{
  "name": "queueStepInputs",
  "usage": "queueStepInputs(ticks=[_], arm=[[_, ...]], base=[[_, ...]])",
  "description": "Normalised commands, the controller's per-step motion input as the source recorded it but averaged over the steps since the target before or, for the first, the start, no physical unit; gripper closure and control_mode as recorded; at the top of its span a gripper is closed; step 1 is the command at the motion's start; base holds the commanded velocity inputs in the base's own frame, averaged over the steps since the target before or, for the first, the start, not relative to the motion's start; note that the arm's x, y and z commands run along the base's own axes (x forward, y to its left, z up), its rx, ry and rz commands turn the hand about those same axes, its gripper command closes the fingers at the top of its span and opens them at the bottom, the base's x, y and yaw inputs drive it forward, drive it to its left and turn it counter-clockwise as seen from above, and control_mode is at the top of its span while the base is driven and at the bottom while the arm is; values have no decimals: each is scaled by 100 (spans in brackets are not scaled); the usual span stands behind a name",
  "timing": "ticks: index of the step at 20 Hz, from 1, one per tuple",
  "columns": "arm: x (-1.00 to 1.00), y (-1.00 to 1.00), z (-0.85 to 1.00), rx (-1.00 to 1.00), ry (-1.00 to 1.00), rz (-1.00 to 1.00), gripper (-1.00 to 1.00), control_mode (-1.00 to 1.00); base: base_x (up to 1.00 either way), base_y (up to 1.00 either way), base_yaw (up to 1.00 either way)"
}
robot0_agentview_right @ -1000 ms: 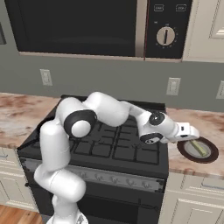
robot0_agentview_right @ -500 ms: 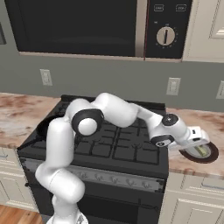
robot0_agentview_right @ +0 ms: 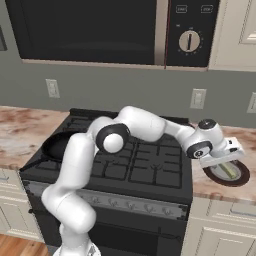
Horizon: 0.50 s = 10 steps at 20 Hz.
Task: Pick up the butter stick and place it in the pan. Then turn on the burner for the pan.
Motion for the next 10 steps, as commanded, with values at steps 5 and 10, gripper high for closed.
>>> queueStepInputs(ticks=[5,10], arm=[[29,-12,-33,2,2,4,-100,-100],[14,-14,-42,0,0,6,-100,-100]], base=[[0,0,0],[0,0,0]])
